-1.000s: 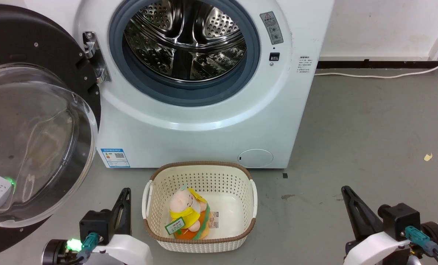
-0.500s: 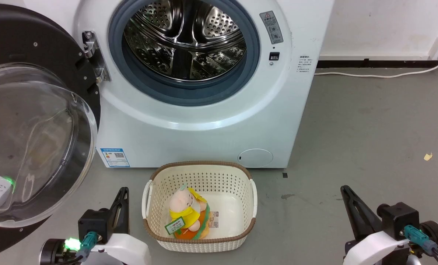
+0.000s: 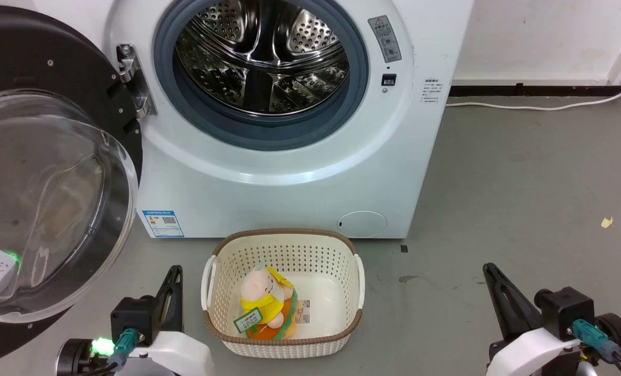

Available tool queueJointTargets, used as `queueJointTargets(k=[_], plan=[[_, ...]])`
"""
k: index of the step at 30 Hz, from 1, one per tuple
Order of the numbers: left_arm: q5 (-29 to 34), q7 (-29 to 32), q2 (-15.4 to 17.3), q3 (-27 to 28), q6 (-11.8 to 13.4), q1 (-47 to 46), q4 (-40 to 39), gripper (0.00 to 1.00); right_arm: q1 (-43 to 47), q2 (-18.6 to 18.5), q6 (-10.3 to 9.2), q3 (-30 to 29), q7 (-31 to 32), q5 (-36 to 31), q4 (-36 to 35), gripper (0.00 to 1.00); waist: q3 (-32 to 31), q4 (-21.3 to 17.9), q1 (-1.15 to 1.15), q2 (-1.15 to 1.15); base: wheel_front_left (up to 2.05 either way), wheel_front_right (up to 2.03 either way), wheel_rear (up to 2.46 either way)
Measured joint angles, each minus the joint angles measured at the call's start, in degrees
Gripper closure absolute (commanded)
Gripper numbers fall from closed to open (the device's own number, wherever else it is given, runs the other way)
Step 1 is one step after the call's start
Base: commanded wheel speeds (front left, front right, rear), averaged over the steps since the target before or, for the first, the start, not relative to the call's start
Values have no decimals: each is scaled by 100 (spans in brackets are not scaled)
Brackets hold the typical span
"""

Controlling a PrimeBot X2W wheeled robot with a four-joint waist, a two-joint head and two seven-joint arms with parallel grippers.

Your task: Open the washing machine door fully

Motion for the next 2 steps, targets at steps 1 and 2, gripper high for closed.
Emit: queueJointTargets(k=[1, 2], plan=[[0, 0, 0, -1, 0, 0, 0, 100, 0, 0, 0, -1, 0, 0, 0, 100, 0, 0, 0, 0, 0, 0, 0], [0, 0, 0, -2, 0, 0, 0, 100, 0, 0, 0, -2, 0, 0, 0, 100, 0, 0, 0, 0, 0, 0, 0]])
